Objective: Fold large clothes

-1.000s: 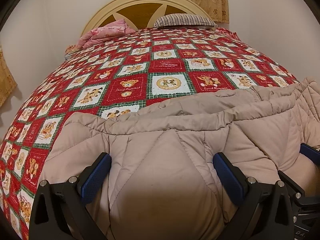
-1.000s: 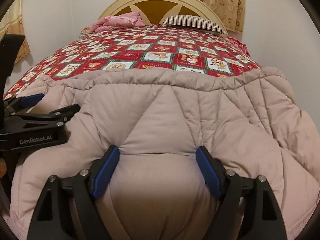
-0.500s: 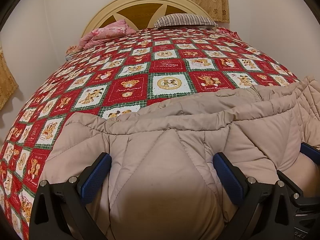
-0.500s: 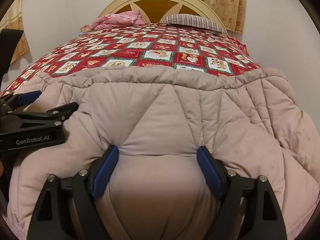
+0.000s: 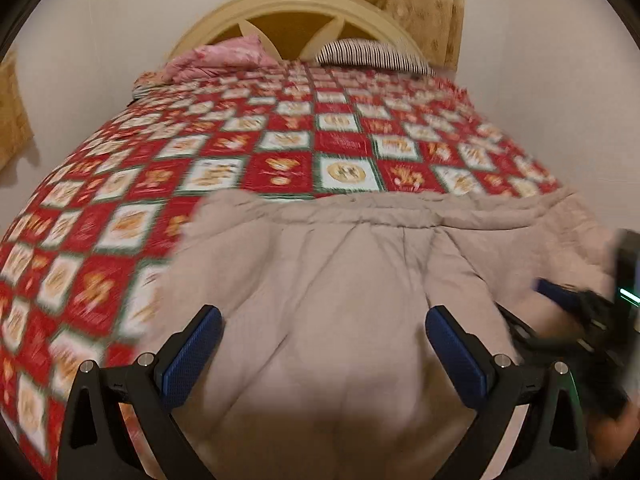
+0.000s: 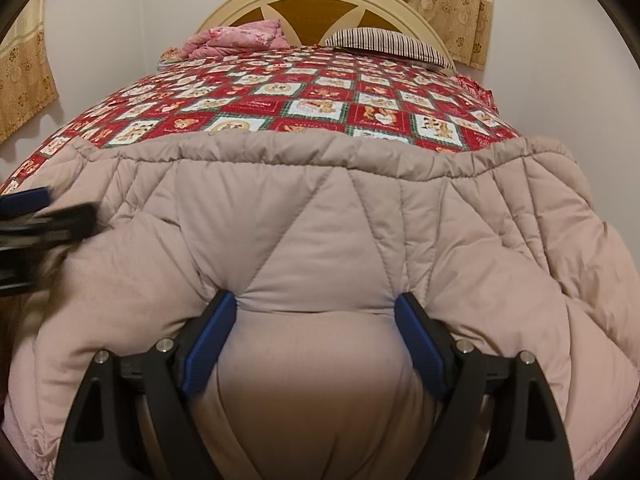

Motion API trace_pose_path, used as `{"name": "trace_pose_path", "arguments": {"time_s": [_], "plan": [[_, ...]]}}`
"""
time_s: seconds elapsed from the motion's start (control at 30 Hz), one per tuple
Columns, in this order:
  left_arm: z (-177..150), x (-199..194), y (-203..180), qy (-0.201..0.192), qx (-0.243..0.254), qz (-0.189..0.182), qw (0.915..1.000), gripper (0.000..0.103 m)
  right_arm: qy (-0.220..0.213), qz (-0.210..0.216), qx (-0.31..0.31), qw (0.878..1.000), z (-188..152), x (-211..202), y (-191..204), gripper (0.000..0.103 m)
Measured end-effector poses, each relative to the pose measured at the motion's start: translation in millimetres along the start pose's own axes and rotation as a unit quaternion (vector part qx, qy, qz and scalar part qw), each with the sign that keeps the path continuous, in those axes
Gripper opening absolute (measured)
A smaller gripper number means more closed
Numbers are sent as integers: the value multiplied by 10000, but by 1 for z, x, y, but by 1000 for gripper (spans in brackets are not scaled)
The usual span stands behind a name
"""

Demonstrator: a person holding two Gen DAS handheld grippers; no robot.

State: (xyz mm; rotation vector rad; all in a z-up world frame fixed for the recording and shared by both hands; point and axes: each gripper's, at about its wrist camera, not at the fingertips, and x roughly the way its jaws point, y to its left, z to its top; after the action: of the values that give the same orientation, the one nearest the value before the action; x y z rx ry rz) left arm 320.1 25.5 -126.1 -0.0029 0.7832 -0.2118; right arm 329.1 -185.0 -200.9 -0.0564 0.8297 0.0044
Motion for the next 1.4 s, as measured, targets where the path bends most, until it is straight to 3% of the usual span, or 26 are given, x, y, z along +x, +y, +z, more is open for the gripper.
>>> {"name": "trace_pose_path", "arguments": {"time_s": [0.1,0.23,0.33,0.4,0.5,0.6,0.83,0.93,1.0,1.1,1.2,1.3,1.4], "plan": [[-32,-61,29,-257,-209,44,9994,102,1,-12,-7,10000,0,0,1,85],[-80,-98,58,-214,-612,-22,9979,102,-6,-1,-11,10000,1,0,1,85],[-113,-95,75,40,-1027,-124,9946,102,-17,24,0,10000,1,0,0,85],[-128,-88,79,138,-1377,-416,9895,102,-26,59,24,10000,1,-1,-1,85],[-142,-76,79,200,-1982,-1033,9745,102,-43,54,22,10000,1,-3,-1,85],[-145,-62,78,207,-2255,-1281,9656,102,-66,63,26,10000,1,-4,-1,85],[-134,-56,91,-518,-2842,-1584,9442,101,-82,82,33,9999,0,-6,0,85],[-120,-50,92,-604,-2780,-1441,9478,80,-82,89,36,9999,0,-6,0,85],[-110,-46,88,-627,-2594,-1284,9551,44,-96,104,45,9999,-1,-7,-1,85],[-91,-61,78,-907,-2160,-1320,9632,23,-135,190,93,9997,-1,-9,-2,85],[-63,-96,49,-1407,-1513,-1305,9697,18,-172,225,109,9995,-1,-10,-2,85],[-33,-132,3,-1859,-651,-1352,9710,18,-227,325,163,9991,-1,-12,-4,85],[-13,-158,-48,-2135,120,-1427,9664,17,-150,664,337,9971,4,-17,-13,85]]}}
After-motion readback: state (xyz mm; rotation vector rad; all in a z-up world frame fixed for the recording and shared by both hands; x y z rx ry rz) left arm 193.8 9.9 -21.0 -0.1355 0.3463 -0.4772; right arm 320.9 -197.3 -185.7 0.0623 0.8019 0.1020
